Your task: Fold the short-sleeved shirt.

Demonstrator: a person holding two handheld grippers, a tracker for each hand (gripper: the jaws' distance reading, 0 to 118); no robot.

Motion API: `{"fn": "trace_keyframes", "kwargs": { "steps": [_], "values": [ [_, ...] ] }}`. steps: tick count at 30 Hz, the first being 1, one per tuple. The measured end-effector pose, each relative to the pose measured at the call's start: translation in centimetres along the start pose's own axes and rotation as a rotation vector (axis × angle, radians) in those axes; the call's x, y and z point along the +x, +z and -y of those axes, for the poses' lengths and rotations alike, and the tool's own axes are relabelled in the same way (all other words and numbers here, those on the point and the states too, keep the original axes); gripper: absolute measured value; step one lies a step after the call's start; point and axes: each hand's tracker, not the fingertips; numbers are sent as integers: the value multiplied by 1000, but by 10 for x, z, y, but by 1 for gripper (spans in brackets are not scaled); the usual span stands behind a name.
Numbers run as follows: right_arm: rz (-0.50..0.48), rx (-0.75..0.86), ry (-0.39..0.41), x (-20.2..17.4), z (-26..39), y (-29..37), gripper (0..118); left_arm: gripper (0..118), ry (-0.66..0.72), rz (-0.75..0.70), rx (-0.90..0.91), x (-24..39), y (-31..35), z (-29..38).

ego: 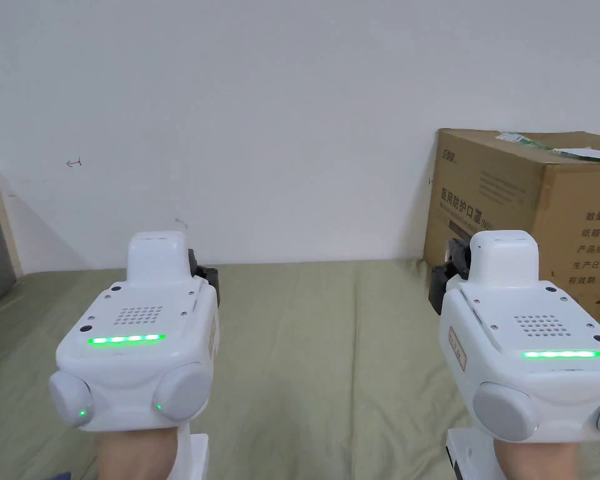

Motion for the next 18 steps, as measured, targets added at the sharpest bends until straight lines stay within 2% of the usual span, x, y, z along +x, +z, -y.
{"fn": "trace_keyframes", "kwargs": {
  "steps": [5,16,17,18],
  "values": [
    [-16,-15,-42,-3,2,-10,0,0,-10,-24,-3,-8,-1,2],
    [-42,-26,-19,-13,12,-14,0,0,-26,-19,-16,-8,-5,6],
    [-41,-24,-17,-13,13,-13,0,1,-29,-19,-15,-7,-5,7],
    [-38,-19,-19,-13,14,-12,5,5,-32,-20,-14,-6,-6,8]
  ]
}}
